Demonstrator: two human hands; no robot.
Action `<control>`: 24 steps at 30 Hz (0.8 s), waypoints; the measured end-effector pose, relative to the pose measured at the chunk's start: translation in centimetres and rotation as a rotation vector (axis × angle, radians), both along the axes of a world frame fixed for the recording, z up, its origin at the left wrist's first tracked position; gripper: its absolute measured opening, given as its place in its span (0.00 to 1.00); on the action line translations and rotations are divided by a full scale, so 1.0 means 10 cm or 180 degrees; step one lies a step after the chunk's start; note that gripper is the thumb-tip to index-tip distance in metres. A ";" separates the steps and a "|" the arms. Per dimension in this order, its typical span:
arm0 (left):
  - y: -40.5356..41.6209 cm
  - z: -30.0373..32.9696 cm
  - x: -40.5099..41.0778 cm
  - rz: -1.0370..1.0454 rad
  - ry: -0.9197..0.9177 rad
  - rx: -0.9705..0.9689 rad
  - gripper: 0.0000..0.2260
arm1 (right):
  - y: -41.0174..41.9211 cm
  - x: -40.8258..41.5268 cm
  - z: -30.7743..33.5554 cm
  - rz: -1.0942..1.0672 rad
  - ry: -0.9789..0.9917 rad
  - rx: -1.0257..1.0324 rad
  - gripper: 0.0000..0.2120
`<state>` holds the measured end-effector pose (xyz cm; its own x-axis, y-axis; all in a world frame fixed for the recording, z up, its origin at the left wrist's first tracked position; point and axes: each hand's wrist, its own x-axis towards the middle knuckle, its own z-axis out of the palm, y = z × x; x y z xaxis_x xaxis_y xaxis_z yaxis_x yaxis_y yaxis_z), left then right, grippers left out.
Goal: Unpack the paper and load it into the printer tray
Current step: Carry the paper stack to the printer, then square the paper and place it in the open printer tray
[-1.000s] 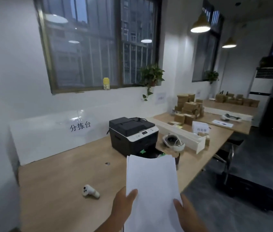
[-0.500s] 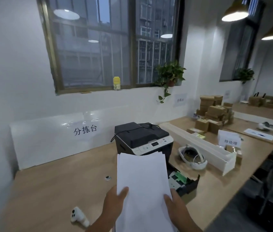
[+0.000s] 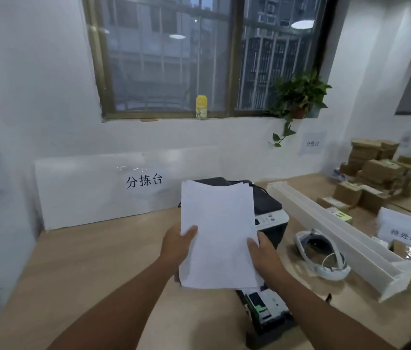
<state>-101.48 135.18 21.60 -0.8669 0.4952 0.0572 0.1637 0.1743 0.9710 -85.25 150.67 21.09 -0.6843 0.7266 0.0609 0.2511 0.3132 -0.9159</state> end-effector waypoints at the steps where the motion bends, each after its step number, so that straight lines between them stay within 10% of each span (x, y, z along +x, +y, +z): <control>1: 0.05 0.04 -0.03 0.0049 0.0029 0.0024 0.07 | 0.07 -0.05 0.04 0.0053 0.0020 0.0007 0.12; 24: 0.38 0.00 -0.09 0.0946 0.0342 0.0420 0.07 | 0.89 -0.70 0.03 0.1065 0.0233 -0.0430 0.12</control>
<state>-102.39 138.97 21.59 -0.9577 0.2041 0.2028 0.2272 0.1037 0.9683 -92.24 159.61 21.38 -0.8829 0.4682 0.0372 0.0876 0.2419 -0.9663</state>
